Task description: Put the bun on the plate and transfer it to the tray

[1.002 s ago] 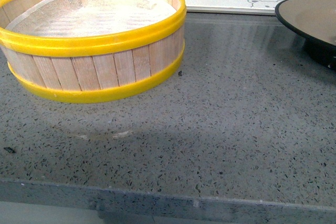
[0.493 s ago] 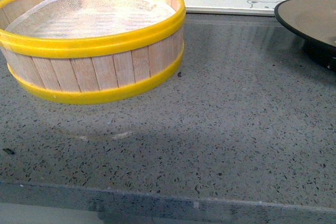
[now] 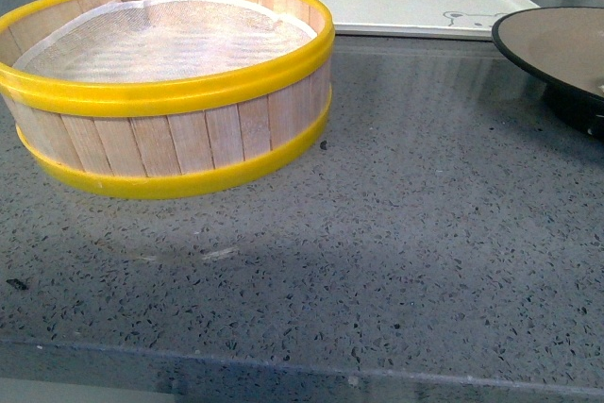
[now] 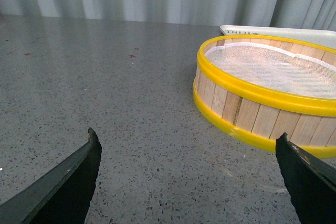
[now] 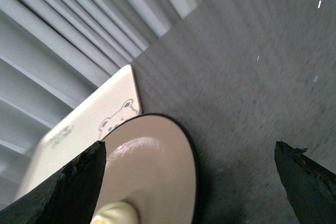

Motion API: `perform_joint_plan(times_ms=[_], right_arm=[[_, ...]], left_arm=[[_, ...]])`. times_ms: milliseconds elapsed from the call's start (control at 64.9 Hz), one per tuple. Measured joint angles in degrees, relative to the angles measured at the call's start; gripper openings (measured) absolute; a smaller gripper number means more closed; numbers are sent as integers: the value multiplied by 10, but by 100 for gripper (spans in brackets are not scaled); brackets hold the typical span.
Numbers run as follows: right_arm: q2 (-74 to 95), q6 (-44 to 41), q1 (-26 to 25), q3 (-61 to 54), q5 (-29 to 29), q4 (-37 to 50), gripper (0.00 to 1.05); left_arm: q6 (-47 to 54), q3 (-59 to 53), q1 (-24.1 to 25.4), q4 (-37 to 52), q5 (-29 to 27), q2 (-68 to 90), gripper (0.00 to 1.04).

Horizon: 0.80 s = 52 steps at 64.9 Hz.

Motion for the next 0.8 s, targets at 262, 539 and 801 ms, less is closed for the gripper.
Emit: perform_joint_plan(times_ms=[262,539,801], right_arm=[[42,209,22,1,-33,-19,96],[14,276,83,-45,-7,-36,96],[-9,319,99,-86,-14,-8,96]], left_arm=[[0,0,0,0,0,0,98],[0,0,0,0,0,0,98],[0,0,0,0,0,0,98]])
